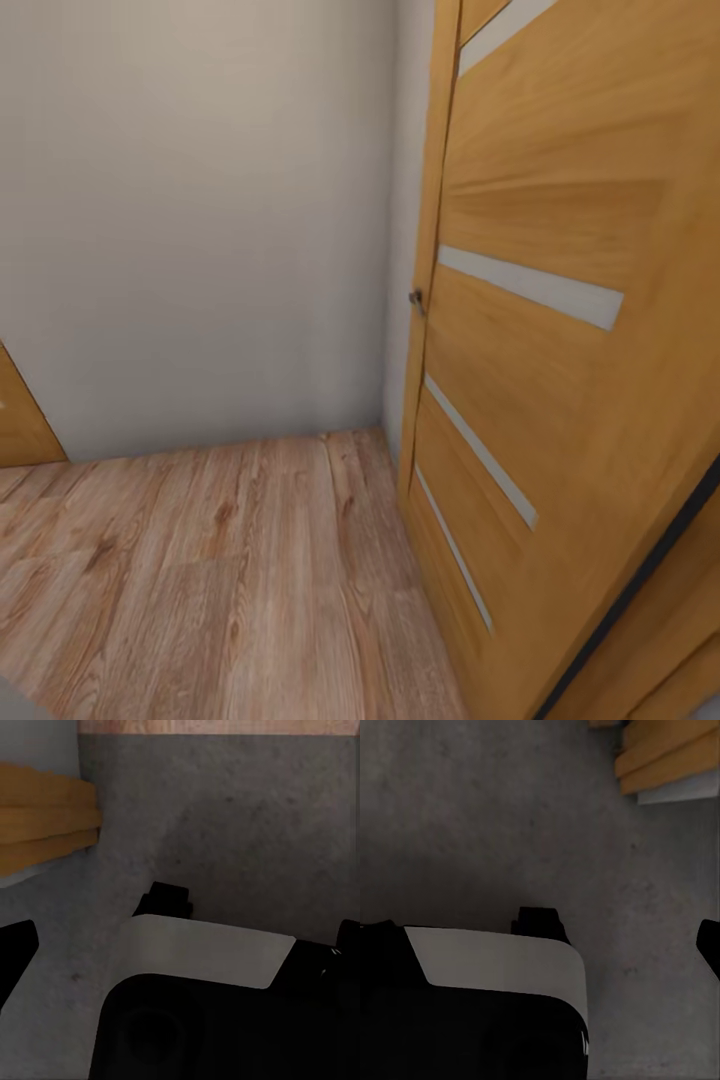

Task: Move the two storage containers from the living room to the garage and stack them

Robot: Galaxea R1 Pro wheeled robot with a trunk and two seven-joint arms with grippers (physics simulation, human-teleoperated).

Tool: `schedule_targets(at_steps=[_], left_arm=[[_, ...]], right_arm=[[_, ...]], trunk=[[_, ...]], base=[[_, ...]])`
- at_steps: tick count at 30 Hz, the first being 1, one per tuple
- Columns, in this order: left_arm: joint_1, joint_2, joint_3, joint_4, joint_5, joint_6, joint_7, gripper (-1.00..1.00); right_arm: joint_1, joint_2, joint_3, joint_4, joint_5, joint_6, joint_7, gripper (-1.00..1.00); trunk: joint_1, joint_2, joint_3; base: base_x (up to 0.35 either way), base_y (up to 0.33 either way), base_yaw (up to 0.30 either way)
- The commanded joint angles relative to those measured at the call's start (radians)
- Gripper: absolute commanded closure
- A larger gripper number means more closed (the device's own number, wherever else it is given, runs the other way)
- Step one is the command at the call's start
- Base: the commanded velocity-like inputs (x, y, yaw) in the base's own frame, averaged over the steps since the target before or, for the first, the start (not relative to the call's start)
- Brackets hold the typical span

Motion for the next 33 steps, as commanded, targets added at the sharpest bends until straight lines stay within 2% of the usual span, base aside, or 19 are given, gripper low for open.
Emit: schedule_targets(at_steps=[1,15,30,33], left_arm=[[-0.001,0.0,-0.001,0.0,0.006,0.003,0.003,-1.0],[0.0,0.002,-0.001,0.0,0.006,0.002,0.003,-1.0],[0.0,0.002,-0.001,0.0,0.007,0.002,0.004,-1.0],[0.0,0.002,-0.001,0.0,0.006,0.002,0.003,-1.0]], right_arm=[[-0.001,0.001,0.009,0.003,-0.009,-0.005,-0.001,-1.0],[-0.001,0.001,0.008,0.003,-0.01,-0.005,-0.001,-1.0],[-0.001,0.0,0.008,0.003,-0.01,-0.005,-0.001,-1.0],[-0.001,0.0,0.009,0.003,-0.009,-0.005,-0.001,-1.0]], trunk=[[0.0,0.0,-0.001],[0.0,0.0,-0.001],[0.0,0.0,-0.001],[0.0,0.0,-0.001]], base=[[0.256,0.0,0.006],[0.294,0.0,0.038],[0.018,0.0,0.261],[0.004,0.0,0.099]])
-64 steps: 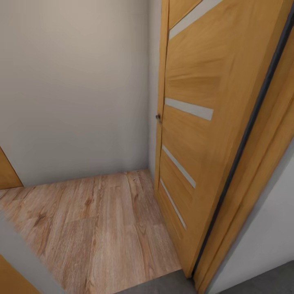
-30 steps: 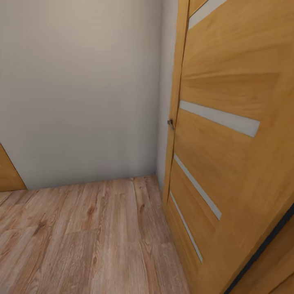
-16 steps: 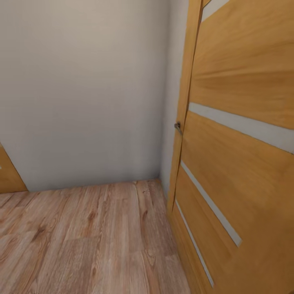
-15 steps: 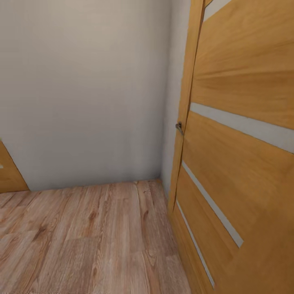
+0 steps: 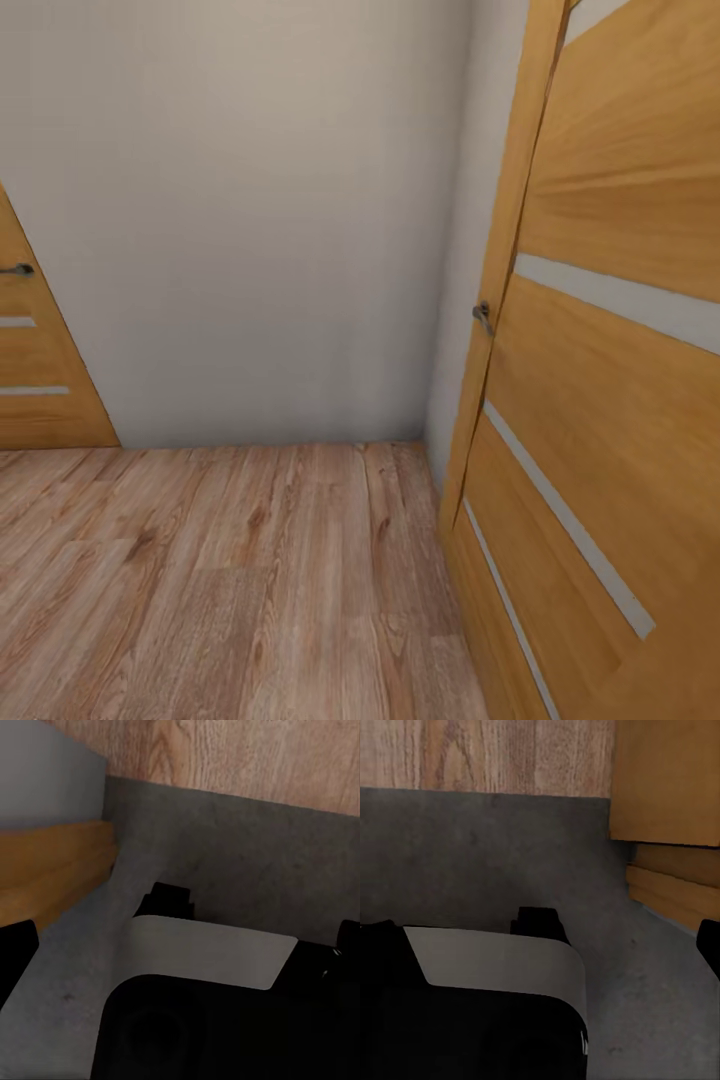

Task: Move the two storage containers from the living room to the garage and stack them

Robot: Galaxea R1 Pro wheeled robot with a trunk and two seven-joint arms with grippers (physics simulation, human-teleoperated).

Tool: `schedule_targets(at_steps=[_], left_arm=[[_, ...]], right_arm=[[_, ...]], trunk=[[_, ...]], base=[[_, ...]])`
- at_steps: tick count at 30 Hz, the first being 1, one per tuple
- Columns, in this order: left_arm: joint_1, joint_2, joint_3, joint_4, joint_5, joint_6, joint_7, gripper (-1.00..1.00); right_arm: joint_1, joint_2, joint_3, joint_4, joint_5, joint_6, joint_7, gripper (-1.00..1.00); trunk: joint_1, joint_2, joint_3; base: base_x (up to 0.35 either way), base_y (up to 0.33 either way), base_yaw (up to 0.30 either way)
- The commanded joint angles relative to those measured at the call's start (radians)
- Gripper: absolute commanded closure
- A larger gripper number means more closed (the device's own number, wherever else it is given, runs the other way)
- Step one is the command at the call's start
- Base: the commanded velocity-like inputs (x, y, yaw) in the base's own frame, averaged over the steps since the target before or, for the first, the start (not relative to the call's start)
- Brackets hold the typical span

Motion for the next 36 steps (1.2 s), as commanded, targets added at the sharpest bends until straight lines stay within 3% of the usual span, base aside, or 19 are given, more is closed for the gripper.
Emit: schedule_targets(at_steps=[1,14,23,36], left_arm=[[-0.001,0.0,-0.001,0.0,0.006,0.003,0.002,-1.0],[0.0,0.001,-0.001,0.0,0.005,0.003,0.003,-1.0],[0.0,0.0,-0.001,0.0,0.007,0.004,0.004,-1.0],[0.0,0.001,-0.001,0.0,0.008,0.004,0.004,-1.0]], right_arm=[[-0.001,0.001,0.008,0.003,-0.008,-0.005,-0.001,-1.0],[-0.001,0.003,0.01,0.003,-0.007,-0.005,-0.001,-1.0],[-0.001,0.003,0.01,0.003,-0.007,-0.005,-0.001,-1.0],[-0.001,0.002,0.01,0.003,-0.005,-0.005,-0.001,-1.0]], trunk=[[0.0,0.0,-0.001],[0.0,0.0,-0.001],[0.0,0.0,-0.001],[0.0,0.0,-0.001]], base=[[0.117,0.0,0.03],[0.267,0.0,0.003],[0.028,-0.003,0.0],[0.0,-0.147,0.017]])
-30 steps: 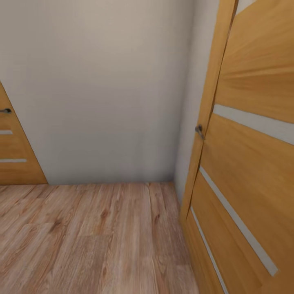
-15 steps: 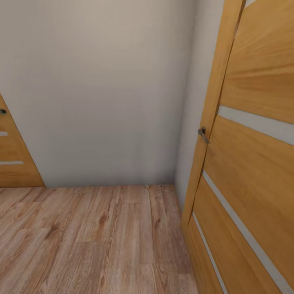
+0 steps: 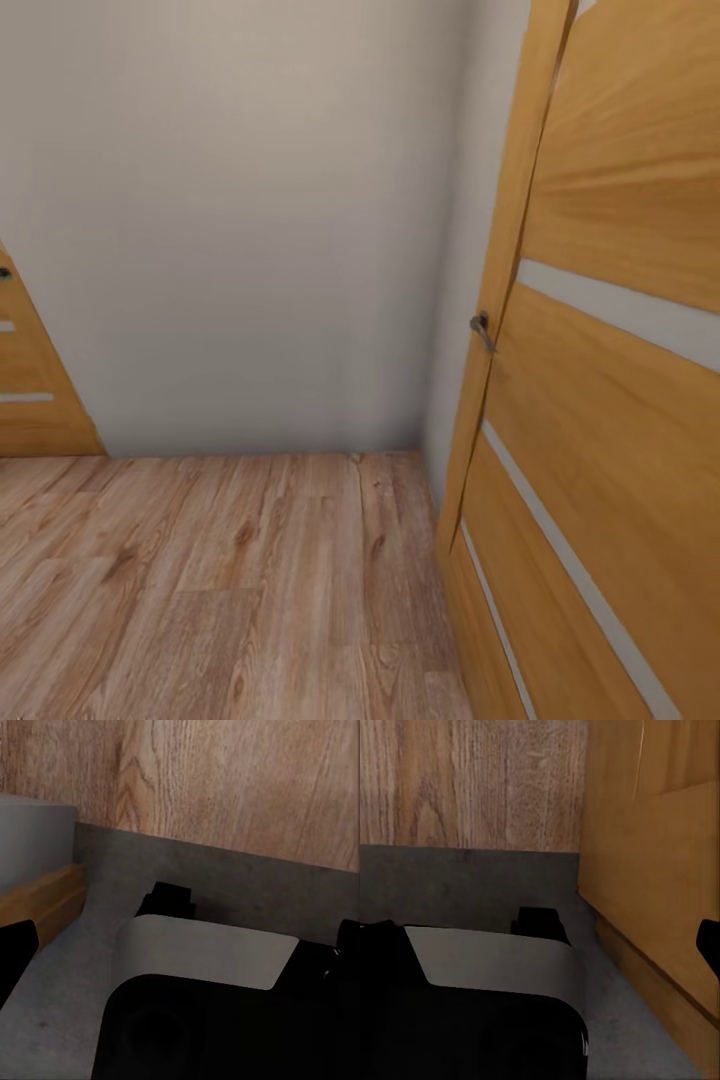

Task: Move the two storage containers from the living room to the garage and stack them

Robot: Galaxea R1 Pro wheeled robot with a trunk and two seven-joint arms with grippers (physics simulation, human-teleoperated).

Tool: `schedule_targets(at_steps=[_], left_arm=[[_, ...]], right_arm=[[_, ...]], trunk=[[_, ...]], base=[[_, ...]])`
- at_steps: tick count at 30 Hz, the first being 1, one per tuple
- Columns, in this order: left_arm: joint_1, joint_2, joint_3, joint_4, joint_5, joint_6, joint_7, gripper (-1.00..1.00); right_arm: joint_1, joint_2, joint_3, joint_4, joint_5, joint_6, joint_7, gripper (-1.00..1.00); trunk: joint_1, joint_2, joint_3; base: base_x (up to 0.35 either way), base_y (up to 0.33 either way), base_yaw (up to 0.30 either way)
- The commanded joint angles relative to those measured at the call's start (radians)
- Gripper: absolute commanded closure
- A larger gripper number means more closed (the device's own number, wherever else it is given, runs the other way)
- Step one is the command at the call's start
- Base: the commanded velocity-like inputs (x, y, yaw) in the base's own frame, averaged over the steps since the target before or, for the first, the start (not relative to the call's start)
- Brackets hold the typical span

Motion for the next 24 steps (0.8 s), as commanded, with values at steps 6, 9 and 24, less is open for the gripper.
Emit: schedule_targets(at_steps=[6,9,24], left_arm=[[-0.001,0.0,-0.001,0.0,0.006,0.003,0.003,-1.0],[-0.001,0.0,-0.001,0.0,0.006,0.003,0.003,-1.0],[-0.001,-0.001,-0.001,0.0,0.006,0.003,0.003,-1.0]], right_arm=[[-0.001,0.0,0.008,0.003,-0.007,-0.005,0.0,-1.0],[-0.001,0.0,0.007,0.003,-0.007,-0.005,0.0,-1.0],[-0.001,0.0,0.007,0.003,-0.007,-0.005,0.0,-1.0]], trunk=[[0.0,0.0,-0.001],[0.0,0.0,-0.001],[0.0,0.0,-0.001]], base=[[0.0,-0.007,0.238],[0.0,-0.001,0.248],[0.0,0.028,0.021]])
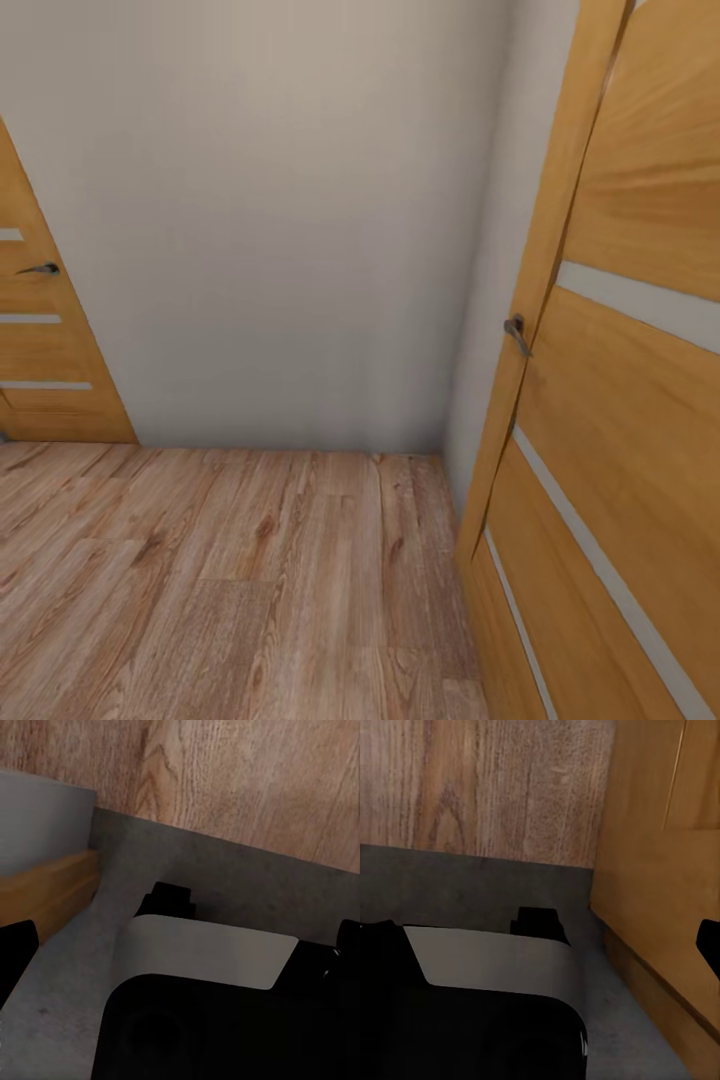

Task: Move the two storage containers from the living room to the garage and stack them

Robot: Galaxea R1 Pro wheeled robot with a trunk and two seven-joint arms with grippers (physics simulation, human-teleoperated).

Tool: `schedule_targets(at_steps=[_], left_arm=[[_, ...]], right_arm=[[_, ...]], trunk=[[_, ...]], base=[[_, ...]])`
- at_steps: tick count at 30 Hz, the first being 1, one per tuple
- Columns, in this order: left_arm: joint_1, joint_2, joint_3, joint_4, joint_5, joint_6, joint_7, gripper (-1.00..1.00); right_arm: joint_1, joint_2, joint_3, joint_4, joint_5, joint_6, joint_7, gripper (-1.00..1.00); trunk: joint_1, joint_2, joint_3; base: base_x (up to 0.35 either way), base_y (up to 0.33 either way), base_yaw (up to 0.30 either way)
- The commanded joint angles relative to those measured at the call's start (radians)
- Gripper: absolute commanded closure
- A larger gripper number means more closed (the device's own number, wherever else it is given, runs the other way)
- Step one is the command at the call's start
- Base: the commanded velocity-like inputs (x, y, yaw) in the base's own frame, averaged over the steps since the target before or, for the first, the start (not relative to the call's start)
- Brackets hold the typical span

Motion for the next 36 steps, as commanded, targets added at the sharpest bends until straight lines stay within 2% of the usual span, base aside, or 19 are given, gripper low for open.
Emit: schedule_targets(at_steps=[1,17,29,36], left_arm=[[-0.001,0.0,-0.001,0.0,0.006,0.003,0.003,-1.0],[-0.001,0.0,-0.001,0.0,0.006,0.003,0.003,-1.0],[-0.001,0.0,-0.001,0.0,0.006,0.002,0.003,-1.0],[0.0,0.002,-0.001,0.0,0.006,0.003,0.003,-1.0]], right_arm=[[-0.001,0.001,0.009,0.003,-0.009,-0.005,-0.001,-1.0],[-0.001,0.0,0.008,0.003,-0.011,-0.005,-0.001,-1.0],[-0.001,0.001,0.009,0.003,-0.009,-0.005,-0.001,-1.0],[-0.001,0.001,0.009,0.003,-0.009,-0.006,-0.001,-1.0]], trunk=[[0.0,0.0,-0.001],[0.0,0.0,-0.001],[0.0,0.0,-0.001],[0.0,0.0,-0.001]], base=[[0.0,0.015,0.0],[0.0,0.004,0.0],[0.002,0.085,0.0],[0.245,0.001,0.0]])
